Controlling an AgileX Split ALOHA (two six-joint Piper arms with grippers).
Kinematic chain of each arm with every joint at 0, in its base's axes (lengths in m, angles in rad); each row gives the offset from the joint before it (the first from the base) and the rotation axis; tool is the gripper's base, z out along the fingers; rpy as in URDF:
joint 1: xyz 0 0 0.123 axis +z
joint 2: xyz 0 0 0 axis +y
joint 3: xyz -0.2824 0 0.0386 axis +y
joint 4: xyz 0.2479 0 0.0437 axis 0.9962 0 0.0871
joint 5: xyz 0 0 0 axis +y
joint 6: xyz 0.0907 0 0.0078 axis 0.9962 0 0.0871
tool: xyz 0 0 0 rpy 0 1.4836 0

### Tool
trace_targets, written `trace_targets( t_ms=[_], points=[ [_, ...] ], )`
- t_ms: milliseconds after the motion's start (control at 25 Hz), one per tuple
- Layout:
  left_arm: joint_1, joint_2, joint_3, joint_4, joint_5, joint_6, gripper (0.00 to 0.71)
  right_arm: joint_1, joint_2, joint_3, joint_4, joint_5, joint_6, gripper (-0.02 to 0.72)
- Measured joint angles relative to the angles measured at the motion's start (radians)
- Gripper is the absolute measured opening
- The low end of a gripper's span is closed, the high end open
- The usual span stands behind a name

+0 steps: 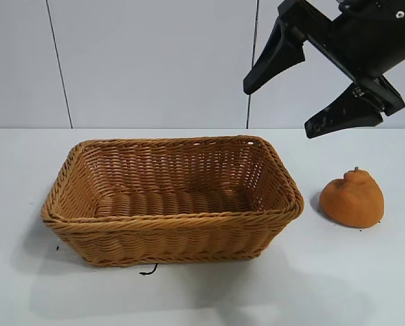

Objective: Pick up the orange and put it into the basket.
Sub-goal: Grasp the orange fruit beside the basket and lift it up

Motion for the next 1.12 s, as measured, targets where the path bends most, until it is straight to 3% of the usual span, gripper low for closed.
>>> trace_targets(
  t_ms=[200, 440, 600, 720, 880, 1000, 1120],
  points=[
    [0.009, -0.051, 0.002, 0.0, -0.006, 0.0, 0.692, 0.0, 0.0, 0.0, 0.0, 0.0, 0.0, 0.696],
    [0.119, -0.164, 0.002, 0.0, -0.006, 0.0, 0.692, 0.0, 0.0, 0.0, 0.0, 0.0, 0.0, 0.696],
    [0.141, -0.29, 0.002, 0.0, -0.006, 0.0, 0.692, 0.0, 0.0, -0.026, -0.057, 0.001, 0.007, 0.696],
    [0.142, -0.338, 0.002, 0.0, -0.001, 0.0, 0.692, 0.0, 0.001, -0.093, -0.186, 0.013, 0.073, 0.696],
    [0.144, -0.339, 0.002, 0.0, -0.001, 0.0, 0.692, -0.001, 0.021, -0.186, -0.47, 0.057, 0.271, 0.696],
    [0.144, -0.339, 0.002, 0.0, -0.001, 0.0, 0.692, -0.025, 0.064, -0.246, -0.662, 0.106, 0.383, 0.696],
    [0.144, -0.339, 0.002, 0.0, -0.001, 0.0, 0.692, -0.064, 0.122, -0.288, -0.728, 0.139, 0.422, 0.696]
  ],
)
